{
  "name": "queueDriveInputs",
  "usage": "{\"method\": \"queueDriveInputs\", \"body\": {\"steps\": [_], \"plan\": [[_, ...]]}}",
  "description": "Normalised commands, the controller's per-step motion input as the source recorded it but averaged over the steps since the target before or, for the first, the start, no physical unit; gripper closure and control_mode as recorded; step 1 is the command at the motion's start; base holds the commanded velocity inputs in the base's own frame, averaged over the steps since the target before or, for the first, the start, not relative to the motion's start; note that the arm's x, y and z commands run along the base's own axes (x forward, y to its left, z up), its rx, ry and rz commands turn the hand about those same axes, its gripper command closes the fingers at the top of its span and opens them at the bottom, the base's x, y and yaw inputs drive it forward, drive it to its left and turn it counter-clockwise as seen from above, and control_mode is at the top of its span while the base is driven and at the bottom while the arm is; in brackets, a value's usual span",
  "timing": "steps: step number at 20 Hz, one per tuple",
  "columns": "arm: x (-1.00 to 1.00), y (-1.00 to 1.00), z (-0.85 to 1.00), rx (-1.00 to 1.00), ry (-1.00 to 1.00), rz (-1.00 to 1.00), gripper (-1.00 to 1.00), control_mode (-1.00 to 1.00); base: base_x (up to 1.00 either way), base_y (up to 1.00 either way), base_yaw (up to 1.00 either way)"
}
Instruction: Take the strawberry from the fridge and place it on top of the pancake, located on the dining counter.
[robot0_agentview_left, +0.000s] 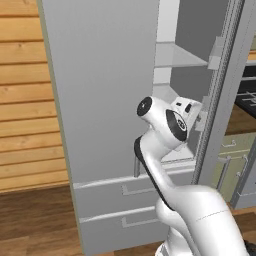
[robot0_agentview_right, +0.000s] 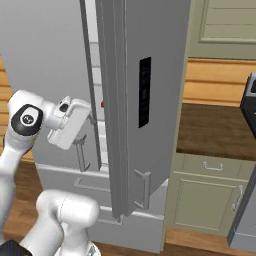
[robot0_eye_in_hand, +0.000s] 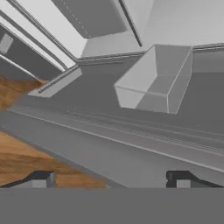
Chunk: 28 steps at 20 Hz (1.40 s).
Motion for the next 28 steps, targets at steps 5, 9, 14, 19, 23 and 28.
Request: {"method": "queueDriveInputs", "body": {"steps": [5, 9, 14, 19, 23, 28], "plan": [[0.27, -0.57, 0.06, -0.21, 0.02, -0.13, -1.0, -1.0, 0.0, 0.0, 0.0], [0.4, -0.51, -0.14, -0.09, 0.0, -0.08, -1.0, -1.0, 0.0, 0.0, 0.0], [0.24, -0.49, -0.12, 0.0, 0.0, -0.04, -1.0, -1.0, 0.0, 0.0, 0.0], [-0.02, -0.69, 0.0, 0.0, 0.0, -0.09, -1.0, -1.0, 0.0, 0.0, 0.0], [-0.4, -0.75, 0.0, 0.0, -0.05, -0.15, -1.0, -1.0, 0.0, 0.0, 0.0], [-0.17, -0.79, 0.0, 0.0, -0.04, -0.09, -1.0, -1.0, 0.0, 0.0, 0.0]]}}
